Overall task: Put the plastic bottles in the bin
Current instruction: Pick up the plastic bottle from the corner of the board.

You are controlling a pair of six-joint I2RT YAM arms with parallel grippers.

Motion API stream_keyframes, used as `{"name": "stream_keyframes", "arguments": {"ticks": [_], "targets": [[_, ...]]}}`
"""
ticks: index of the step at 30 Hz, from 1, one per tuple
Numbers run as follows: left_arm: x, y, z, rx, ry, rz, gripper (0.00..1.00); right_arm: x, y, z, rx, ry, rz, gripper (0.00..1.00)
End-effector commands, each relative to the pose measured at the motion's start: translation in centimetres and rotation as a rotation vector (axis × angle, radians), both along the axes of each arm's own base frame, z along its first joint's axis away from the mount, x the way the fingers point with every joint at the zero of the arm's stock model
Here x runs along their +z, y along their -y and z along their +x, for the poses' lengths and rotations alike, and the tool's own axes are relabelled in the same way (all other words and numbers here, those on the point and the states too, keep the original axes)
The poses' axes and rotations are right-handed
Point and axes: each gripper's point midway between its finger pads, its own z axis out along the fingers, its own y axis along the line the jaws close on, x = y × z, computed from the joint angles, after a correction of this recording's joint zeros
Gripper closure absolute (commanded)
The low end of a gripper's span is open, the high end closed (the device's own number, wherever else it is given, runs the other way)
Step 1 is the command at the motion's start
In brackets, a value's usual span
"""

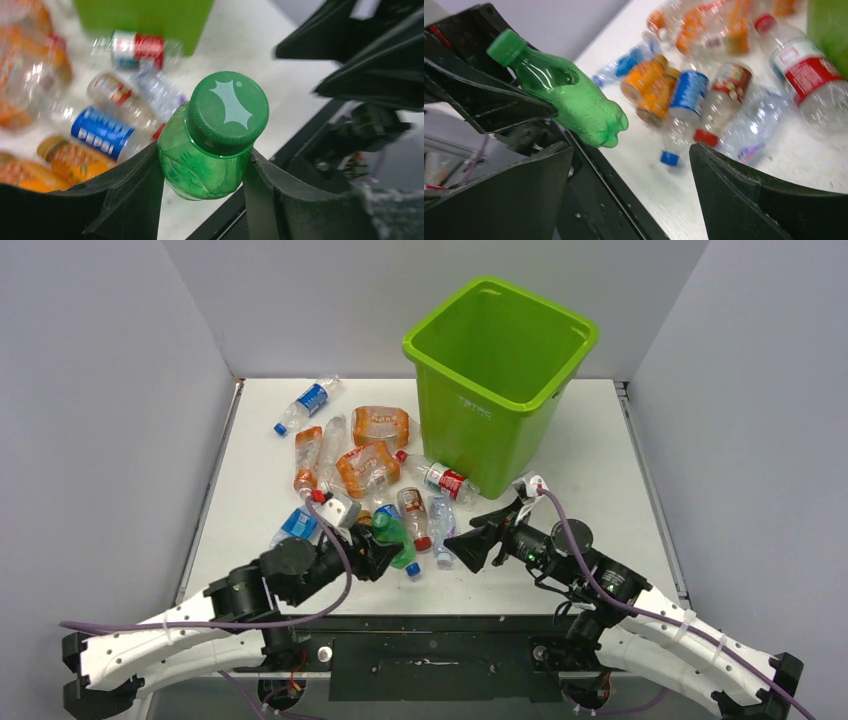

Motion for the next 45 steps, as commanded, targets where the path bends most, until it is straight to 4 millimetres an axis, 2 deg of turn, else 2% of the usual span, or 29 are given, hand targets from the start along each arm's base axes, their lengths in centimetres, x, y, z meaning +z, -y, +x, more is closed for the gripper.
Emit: {"name": "stream_keyframes", "arguments": {"ticks": [1,2,6,7,10,13,15,20,25,29,34,45], "targets": [[8.8,1.8,-3.7,-0.304,0.095,0.035,0.95,9.1,-1.6,-1.9,0.138,0.15,0.222,0.1],[9.5,2.0,-4.3,-0.353,0.099,0.064,0.99,10.5,-1.7,-2.2,0.152,0.169,0.259,0.1],[10.7,3.2,-5.9,-0.526,0.135,0.144,1.0,14.9,-1.9,-2.9,0.188,0.222,0.352,0.1],[10.5,3.8,-6.7,-0.594,0.14,0.15,1.0,16.0,-2.0,-3.1,0.201,0.236,0.37,0.1],[10.0,4.9,-7.4,-0.709,0.185,0.162,1.0,17.7,-2.3,-3.6,0.242,0.251,0.38,0.1],[9.4,6.0,-7.8,-0.802,0.182,0.123,1.0,17.8,-2.8,-3.1,0.241,0.247,0.291,0.1],[9.3,6.5,-7.7,-0.847,0.175,0.082,1.0,16.8,-2.9,-2.7,0.235,0.215,0.196,0.1],[8.4,6.8,-6.4,-0.902,0.102,-0.018,1.0,16.3,-2.6,-2.4,0.23,0.184,0.079,0.09],[8.2,7.2,-5.3,-0.897,0.031,-0.117,1.0,14.1,-2.5,-2.0,0.215,0.129,-0.006,0.06],[7.6,7.1,-4.6,-0.873,-0.012,-0.15,1.0,13.3,-2.8,-1.9,0.214,0.113,-0.017,0.03],[7.2,6.9,-4.6,-0.855,-0.022,-0.149,1.0,12.9,-3.9,-1.9,0.223,0.099,-0.007,0.01],[7.3,6.6,-4.4,-0.829,0.004,-0.146,1.0,11.0,-7.7,-3.3,0.233,0.11,-0.089,0.13]]}}
